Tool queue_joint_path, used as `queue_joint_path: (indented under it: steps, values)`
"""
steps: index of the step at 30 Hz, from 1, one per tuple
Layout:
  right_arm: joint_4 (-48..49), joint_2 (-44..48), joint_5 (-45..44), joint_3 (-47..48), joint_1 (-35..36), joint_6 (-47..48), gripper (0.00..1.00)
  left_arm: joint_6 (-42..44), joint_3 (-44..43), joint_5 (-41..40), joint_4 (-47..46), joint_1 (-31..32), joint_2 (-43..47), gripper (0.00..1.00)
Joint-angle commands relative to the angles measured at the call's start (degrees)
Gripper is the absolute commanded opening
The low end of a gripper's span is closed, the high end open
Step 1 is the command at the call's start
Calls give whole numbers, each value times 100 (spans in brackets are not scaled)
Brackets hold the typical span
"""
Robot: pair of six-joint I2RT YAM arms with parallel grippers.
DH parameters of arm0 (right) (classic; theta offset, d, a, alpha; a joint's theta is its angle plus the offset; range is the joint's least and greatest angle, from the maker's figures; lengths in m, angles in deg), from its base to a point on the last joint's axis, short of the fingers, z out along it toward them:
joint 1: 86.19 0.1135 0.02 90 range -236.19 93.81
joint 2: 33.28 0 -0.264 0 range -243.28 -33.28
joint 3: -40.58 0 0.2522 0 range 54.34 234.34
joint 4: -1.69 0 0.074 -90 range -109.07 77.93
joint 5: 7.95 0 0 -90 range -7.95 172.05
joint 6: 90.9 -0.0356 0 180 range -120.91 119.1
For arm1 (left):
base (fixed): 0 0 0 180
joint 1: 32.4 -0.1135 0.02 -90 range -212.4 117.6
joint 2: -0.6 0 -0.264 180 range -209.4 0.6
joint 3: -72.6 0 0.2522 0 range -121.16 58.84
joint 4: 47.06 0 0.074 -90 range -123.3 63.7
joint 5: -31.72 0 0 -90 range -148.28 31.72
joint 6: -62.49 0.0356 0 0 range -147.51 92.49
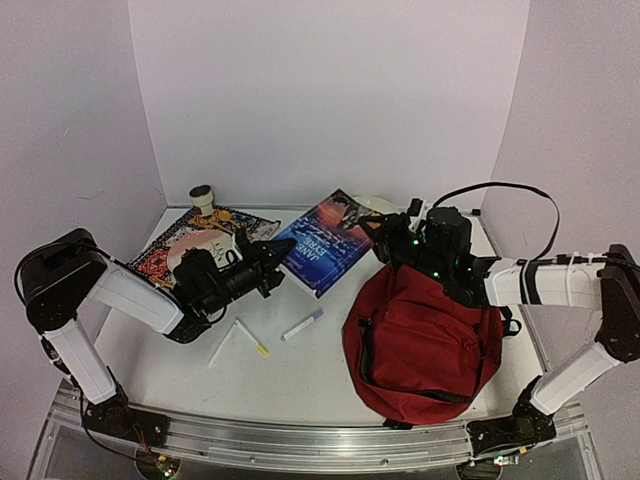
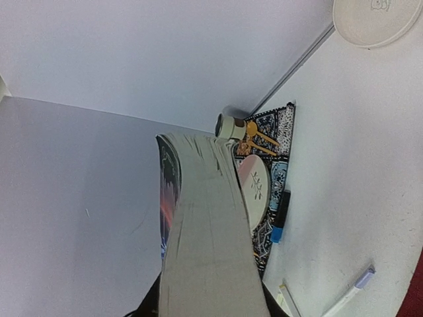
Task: Pack the student bag
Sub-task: Pass from the right arm to the left
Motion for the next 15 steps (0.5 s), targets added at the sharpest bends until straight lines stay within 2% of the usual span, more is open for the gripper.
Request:
queue_joint_path:
  steps: [1,6,15]
  values:
    - [-1329,698,79,450,42,1530,38,319,282,-88,-481,-305,482,0]
    - [-3326,1067,-198,753,44,2692,54,374,620,-61,-481,-566,694,0]
    - [-6279,1430,-300,1005,54,3717,68,527,1033,80,-472,-874,893,0]
